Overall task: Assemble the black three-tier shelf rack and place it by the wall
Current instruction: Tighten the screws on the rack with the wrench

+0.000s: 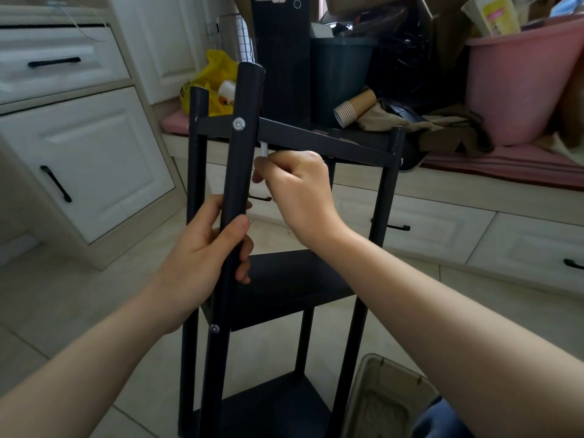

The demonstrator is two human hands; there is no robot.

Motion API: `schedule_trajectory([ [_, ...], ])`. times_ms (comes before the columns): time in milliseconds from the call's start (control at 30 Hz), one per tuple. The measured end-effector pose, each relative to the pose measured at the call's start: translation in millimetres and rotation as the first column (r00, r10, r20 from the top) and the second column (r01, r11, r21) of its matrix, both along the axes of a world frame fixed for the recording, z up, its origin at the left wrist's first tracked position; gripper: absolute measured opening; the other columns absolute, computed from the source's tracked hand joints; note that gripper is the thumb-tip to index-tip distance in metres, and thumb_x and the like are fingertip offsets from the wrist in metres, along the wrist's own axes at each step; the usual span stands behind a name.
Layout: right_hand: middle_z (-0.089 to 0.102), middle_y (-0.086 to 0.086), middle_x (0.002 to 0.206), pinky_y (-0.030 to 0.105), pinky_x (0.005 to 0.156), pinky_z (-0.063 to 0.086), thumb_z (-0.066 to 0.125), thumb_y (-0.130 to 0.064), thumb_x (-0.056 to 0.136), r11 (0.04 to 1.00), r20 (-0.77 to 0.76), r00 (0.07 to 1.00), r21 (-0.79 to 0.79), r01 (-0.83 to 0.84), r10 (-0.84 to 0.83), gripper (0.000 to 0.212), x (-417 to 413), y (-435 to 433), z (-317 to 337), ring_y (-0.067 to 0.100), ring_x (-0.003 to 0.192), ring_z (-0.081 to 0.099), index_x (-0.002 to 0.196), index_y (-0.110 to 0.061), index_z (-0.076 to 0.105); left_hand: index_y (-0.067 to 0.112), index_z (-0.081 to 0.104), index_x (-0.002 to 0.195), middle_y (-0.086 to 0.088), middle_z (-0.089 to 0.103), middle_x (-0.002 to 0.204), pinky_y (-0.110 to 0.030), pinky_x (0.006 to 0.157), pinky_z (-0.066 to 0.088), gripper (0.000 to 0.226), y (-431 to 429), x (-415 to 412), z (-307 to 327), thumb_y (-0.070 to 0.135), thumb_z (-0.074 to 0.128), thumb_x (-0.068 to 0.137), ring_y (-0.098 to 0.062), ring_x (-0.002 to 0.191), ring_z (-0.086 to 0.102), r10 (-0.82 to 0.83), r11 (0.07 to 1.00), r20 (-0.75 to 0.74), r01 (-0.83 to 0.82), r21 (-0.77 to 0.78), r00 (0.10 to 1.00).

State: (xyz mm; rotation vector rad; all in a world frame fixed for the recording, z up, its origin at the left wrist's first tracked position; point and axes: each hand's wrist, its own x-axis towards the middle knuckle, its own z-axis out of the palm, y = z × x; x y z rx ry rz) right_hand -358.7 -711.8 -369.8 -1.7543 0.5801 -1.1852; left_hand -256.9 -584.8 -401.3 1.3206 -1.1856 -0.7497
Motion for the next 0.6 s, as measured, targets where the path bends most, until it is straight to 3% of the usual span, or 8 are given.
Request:
schedule_trajectory([
  [100,0.051,-0.023,0.046,0.019,0.060,0.041,0.060,-0.009,0.095,1.000,0.001,1.000,-0.007,-0.010,0.010,0.034,-0.5,3.5,0.4,0.000,0.052,0.050,0.063,-0.018,0.065,0.040,0.059,0.111,0.000,0.055,0.068,-0.029,0.060,0.054,0.040,-0.3,-0.4,-0.1,0.062,0.061,0.078,-0.019,0.056,0.054,-0.002,1.000,-0.005,0.002,0.007,1.000],
  [167,0.052,-0.023,0.047,0.017,0.060,0.042,0.060,-0.009,0.096,1.000,0.008,1.000,-0.011,-0.011,0.011,0.037,-0.9,6.7,1.0,-0.001,0.052,0.050,0.062,-0.023,0.062,0.039,0.059,0.112,0.000,0.056,0.069,-0.029,0.060,0.054,0.033,-1.0,0.4,-0.8,0.057,0.059,0.083,-0.019,0.056,0.055,-0.003,1.000,0.001,0.003,0.004,1.000],
  [300,0.059,-0.003,0.056,0.034,0.058,0.050,0.059,-0.009,0.097,1.000,0.045,0.999,-0.026,0.005,-0.004,0.030,-0.8,10.9,3.8,0.009,0.054,0.054,0.069,-0.006,0.070,0.038,0.058,0.115,-0.001,0.056,0.069,-0.029,0.061,0.055,0.038,-0.9,2.2,-1.3,0.059,0.061,0.084,-0.019,0.057,0.056,-0.004,1.000,0.005,0.004,0.001,1.000],
  [433,0.063,0.005,0.061,0.040,0.064,0.055,0.059,-0.009,0.097,0.999,0.046,0.999,-0.036,0.026,-0.024,0.029,1.5,10.7,2.5,0.021,0.059,0.062,0.072,-0.002,0.071,0.038,0.057,0.117,0.000,0.056,0.069,-0.030,0.060,0.055,0.036,-0.8,3.7,-1.0,0.057,0.060,0.086,-0.019,0.058,0.056,-0.008,1.000,0.013,0.008,-0.002,1.000],
  [500,0.064,0.004,0.062,0.036,0.063,0.055,0.059,-0.009,0.098,0.998,0.040,0.999,-0.052,0.035,-0.033,0.027,2.9,10.3,0.3,0.018,0.059,0.063,0.073,-0.003,0.070,0.038,0.058,0.116,-0.001,0.056,0.069,-0.029,0.060,0.055,0.041,-0.8,4.0,-0.8,0.059,0.061,0.081,-0.019,0.058,0.056,-0.004,1.000,0.006,0.004,0.003,1.000],
  [600,0.063,0.000,0.062,0.023,0.056,0.049,0.058,-0.009,0.099,0.998,0.029,0.999,-0.048,0.032,-0.031,0.029,5.8,8.8,-1.9,0.008,0.055,0.059,0.073,-0.004,0.069,0.040,0.058,0.115,-0.001,0.056,0.069,-0.030,0.060,0.055,0.030,-1.3,3.8,-0.6,0.054,0.059,0.088,-0.019,0.058,0.056,-0.009,1.000,0.018,0.009,-0.007,1.000],
])
